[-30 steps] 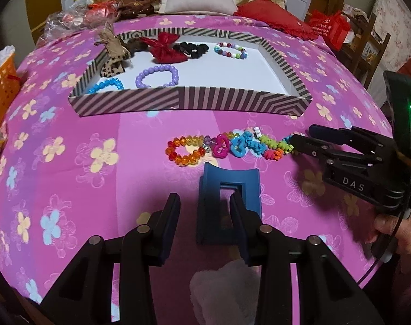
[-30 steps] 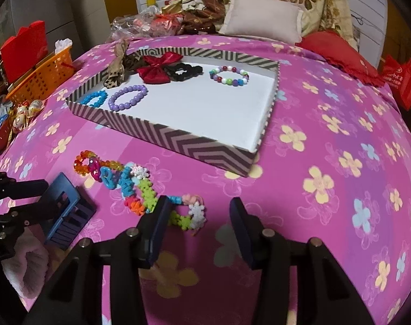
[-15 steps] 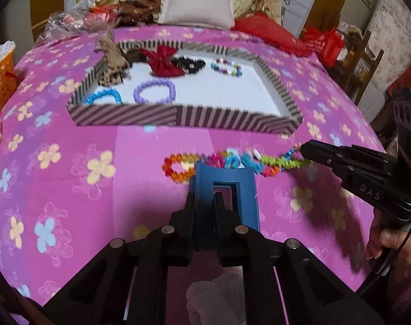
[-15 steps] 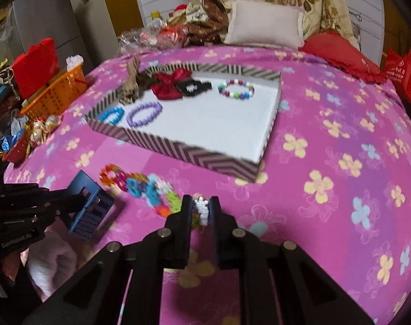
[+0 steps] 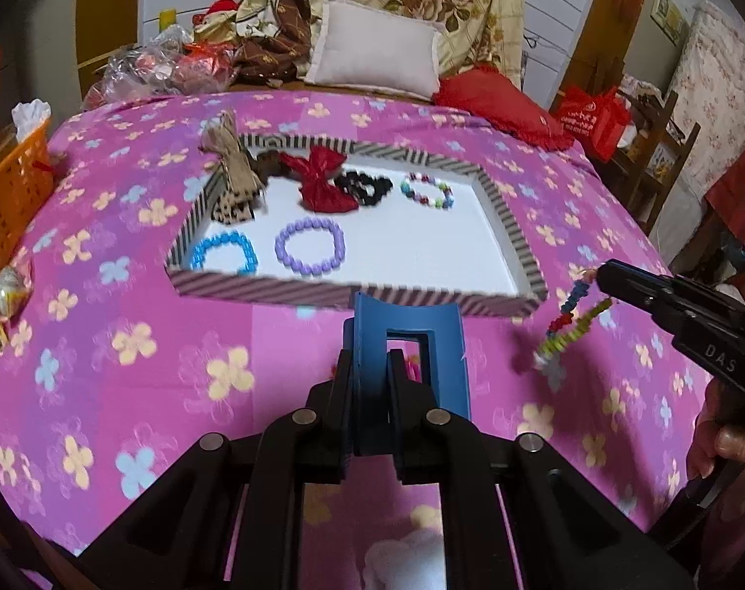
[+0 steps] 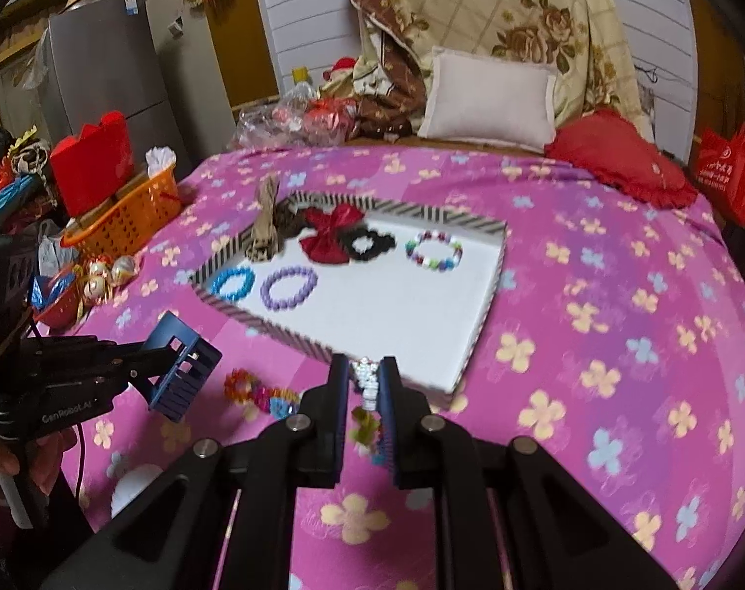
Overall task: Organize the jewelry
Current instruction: 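Carry the claw clip and bracelet into the striped box and open both tools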
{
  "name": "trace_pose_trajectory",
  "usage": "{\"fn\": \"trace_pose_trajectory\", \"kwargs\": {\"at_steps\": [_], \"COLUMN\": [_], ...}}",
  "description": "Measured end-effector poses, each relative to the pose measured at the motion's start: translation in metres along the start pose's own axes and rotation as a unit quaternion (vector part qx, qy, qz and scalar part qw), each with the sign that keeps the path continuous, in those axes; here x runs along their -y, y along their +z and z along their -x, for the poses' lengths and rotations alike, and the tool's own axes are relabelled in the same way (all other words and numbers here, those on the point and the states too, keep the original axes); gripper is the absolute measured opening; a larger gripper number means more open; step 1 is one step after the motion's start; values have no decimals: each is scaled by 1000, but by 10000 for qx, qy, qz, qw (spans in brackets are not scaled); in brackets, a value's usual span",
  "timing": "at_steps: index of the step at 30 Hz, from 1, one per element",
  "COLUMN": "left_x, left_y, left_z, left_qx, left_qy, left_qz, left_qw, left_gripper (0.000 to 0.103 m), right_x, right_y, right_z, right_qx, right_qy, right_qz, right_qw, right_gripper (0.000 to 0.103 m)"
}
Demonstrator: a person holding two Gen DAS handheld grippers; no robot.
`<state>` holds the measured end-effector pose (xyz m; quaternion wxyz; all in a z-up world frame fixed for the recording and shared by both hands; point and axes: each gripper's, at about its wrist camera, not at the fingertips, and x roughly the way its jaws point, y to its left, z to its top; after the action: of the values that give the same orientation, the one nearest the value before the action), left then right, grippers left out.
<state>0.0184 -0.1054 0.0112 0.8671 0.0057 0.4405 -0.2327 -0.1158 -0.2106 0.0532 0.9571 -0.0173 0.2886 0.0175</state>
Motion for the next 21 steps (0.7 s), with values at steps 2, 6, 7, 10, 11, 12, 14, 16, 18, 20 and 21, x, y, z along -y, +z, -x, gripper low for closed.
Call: {"fn": "trace_pose_trajectory", "kwargs": {"at_steps": [2,6,7,10,11,12,14,16,18,20,21], "left_x": [1,5,5,6,6,8,10,13,14,14,15], "left_y": [9,25,28,40,43,48,53,59,65,70,73], "left_z": [0,-7,-10,-20,-23,-28,-36,-46,-57,-68,-74], "left_qx": [57,73,70,51,43,30,10,-39,-85,-139,-181], "left_qy": [62,156,165,157,154,169,194,237,260,241,229], "left_qz": [-43,-118,-115,-47,-33,-36,-66,-92,-104,-81,-68], "left_qw": [10000,9998,9998,9999,9999,9998,9998,9997,9996,9996,9995], "left_gripper": [12,12,12,12,12,12,12,12,12,12,12], "right_x": [4,10,11,13,15,18,23,29,33,38,40], "right_y": [10,30,36,48,52,56,61,65,67,68,69], "right_z": [4,7,6,1,-4,-8,-19,-34,-49,-66,-76], "right_qx": [85,224,243,251,244,224,144,23,-117,-270,-348], "right_qy": [-18,-54,-66,-109,-155,-175,-160,-161,-159,-183,-246], "right_qz": [-22,-46,-38,-5,5,-8,-68,-105,-131,-143,-121], "right_qw": [10000,9997,9997,9996,9996,9996,9997,9998,9997,9994,9990], "right_gripper": [12,12,12,12,12,12,12,12,12,12,12]}}
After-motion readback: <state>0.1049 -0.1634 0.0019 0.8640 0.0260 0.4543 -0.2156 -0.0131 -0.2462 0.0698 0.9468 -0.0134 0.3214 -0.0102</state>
